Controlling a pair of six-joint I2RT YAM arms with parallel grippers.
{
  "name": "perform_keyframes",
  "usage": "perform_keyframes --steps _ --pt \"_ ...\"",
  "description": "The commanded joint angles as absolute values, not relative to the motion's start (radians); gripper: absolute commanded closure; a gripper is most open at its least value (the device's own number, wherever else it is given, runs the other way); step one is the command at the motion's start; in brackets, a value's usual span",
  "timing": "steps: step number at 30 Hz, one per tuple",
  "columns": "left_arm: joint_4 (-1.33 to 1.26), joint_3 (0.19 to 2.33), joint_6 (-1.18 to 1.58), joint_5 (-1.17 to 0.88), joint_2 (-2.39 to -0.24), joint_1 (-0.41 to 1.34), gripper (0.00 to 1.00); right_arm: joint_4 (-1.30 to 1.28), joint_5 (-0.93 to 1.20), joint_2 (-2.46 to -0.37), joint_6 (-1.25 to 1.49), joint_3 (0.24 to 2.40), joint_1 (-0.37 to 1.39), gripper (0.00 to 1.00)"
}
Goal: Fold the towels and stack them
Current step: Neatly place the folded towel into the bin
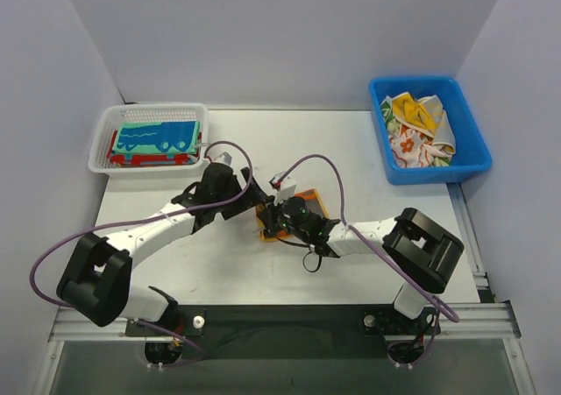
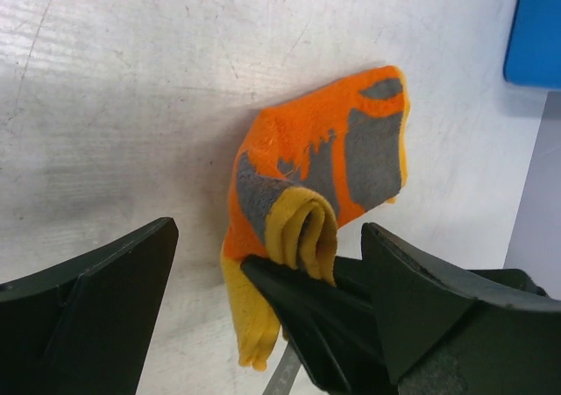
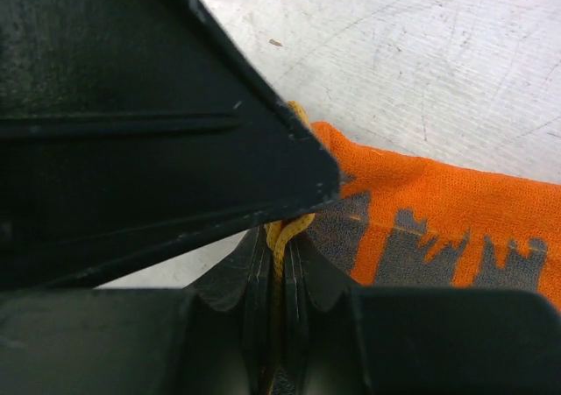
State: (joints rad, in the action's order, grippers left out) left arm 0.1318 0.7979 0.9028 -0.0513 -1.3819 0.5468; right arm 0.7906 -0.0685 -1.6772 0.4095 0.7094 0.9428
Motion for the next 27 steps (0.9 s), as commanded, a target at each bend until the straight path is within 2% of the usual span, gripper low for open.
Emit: perform_keyframes --steps 1,8,16,18,21,23,24,25,26,27 --pt "0.038 0.815 0.934 0.021 -1.382 0.569 0.03 0.864 -0.049 -1.660 0.428 0.709 0.942 1.00" --pt "0.125 0.867 0.971 0.078 -1.457 0.612 0.04 0.854 -0.057 -1.671 0.408 0.712 0.942 1.00" --pt "0.161 0.862 0.979 0.084 -1.476 0.633 0.23 0.838 -0.066 -1.684 0.368 0.727 0.951 0.96" --pt "0.161 0.868 0.979 0.078 -1.485 0.638 0.33 0.828 -0.069 -1.689 0.357 0.732 0.960 0.95" --pt "0.163 0.882 0.973 0.074 -1.489 0.643 0.53 0.825 -0.075 -1.690 0.356 0.730 0.960 0.94" --pt "0.161 0.887 0.968 0.072 -1.491 0.647 0.60 0.825 -0.081 -1.690 0.353 0.726 0.962 0.94" --pt "0.163 0.887 0.965 0.071 -1.490 0.646 0.71 0.825 -0.083 -1.689 0.353 0.726 0.962 0.93" --pt "0.163 0.887 0.963 0.071 -1.488 0.647 0.77 0.822 -0.084 -1.689 0.348 0.726 0.962 0.92" --pt "0.166 0.888 0.960 0.071 -1.485 0.646 0.81 0.818 -0.083 -1.689 0.348 0.727 0.962 0.89" --pt "0.167 0.890 0.951 0.075 -1.482 0.647 0.91 0.812 -0.081 -1.686 0.350 0.729 0.962 0.74"
